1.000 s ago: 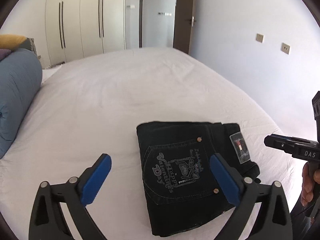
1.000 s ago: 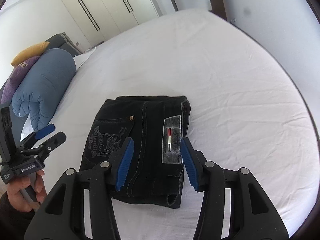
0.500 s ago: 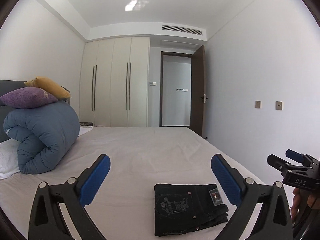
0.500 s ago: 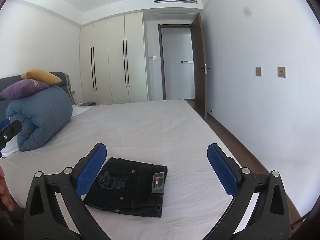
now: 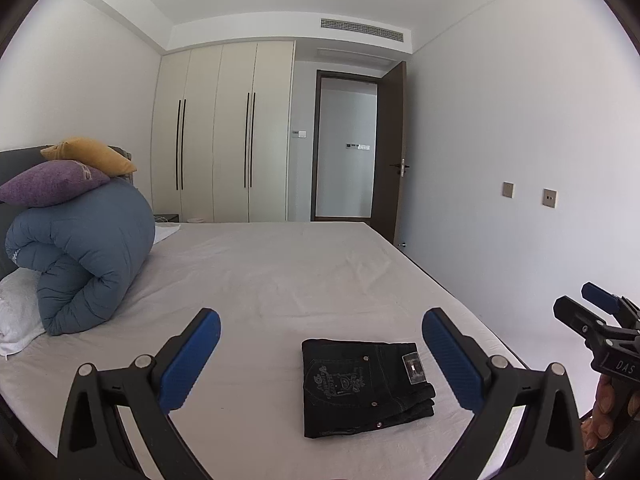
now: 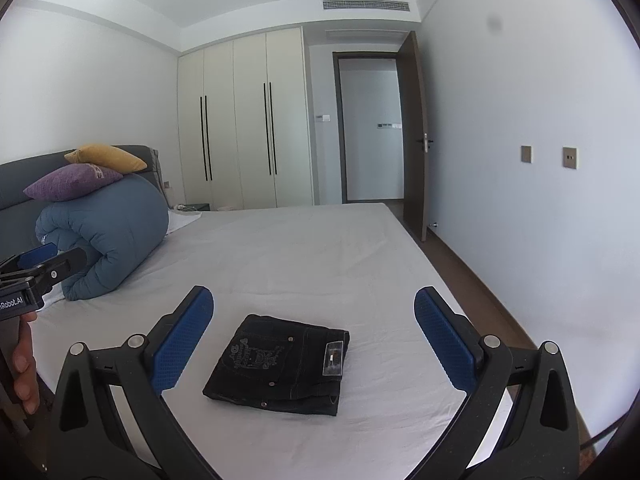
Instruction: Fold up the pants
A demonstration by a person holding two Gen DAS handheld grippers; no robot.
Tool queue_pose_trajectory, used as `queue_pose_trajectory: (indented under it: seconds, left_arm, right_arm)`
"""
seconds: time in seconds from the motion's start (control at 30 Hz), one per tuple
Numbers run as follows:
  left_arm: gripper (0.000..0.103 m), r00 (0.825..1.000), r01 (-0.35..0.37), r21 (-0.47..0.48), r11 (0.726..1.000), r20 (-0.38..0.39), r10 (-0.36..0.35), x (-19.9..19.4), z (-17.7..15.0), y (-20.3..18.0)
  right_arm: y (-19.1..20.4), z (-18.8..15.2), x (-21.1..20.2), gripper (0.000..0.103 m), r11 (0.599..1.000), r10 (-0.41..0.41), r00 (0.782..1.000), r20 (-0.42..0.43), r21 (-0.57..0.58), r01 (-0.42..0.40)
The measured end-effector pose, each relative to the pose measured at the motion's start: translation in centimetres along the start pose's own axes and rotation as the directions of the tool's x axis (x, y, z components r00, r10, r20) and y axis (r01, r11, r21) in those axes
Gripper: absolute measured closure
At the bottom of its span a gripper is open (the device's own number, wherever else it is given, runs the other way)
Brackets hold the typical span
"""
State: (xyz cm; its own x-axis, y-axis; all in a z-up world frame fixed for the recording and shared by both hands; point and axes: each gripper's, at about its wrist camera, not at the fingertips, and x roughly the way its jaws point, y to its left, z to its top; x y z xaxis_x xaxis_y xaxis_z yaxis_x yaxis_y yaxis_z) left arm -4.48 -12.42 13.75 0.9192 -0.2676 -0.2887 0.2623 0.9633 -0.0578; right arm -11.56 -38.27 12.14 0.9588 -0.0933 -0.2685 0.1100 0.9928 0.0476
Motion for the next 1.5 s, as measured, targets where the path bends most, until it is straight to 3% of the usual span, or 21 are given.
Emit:
queue_pose_trajectory:
  seconds: [0.1,0.2,0.33,0.5,1.03,1.5]
  left_arm:
    - [0.0,0.999,-0.038,-0.031,0.999,-0.025,0.037,0.2,-0.5,0.0]
    - [0.0,0.991,-0.071,-0.054,0.996,-0.118,0.065,1.4,-1.6,-0.2]
    - [0.0,0.971,-0.122,0.042,0.992,-0.203,0.128,2.9,-4.1,-1.3]
    - [0.0,0.934,-0.126,0.055,0.99,-0.329,0.137,4.7,-6.4,-1.3]
    - [0.0,0.885,-0.155,0.019,0.988,-0.441,0.147,7.2,-8.3,0.0]
    - [0.0,0.857,-0.15,0.003,0.989,-0.499,0.132,8.6,-9.1,0.4]
  right_arm:
    - [0.3,0.7,-0.7,0.0,1.0,0.001,1.0,-0.024,0.024,0.0]
    - [0.6,0.7,-0.2,0.0,0.999,-0.011,0.994,-0.108,0.035,0.015]
    - [1.1,-0.3,0.3,0.0,0.999,-0.029,0.991,-0.134,0.019,0.032]
    - [0.6,-1.6,2.1,0.0,0.996,-0.077,0.976,-0.204,0.028,0.084]
    - [-1.4,-6.0,7.2,0.0,0.984,-0.114,0.897,-0.428,0.073,0.16]
    - [-0.2,-7.5,9.2,0.0,0.988,-0.095,0.871,-0.481,0.061,0.141]
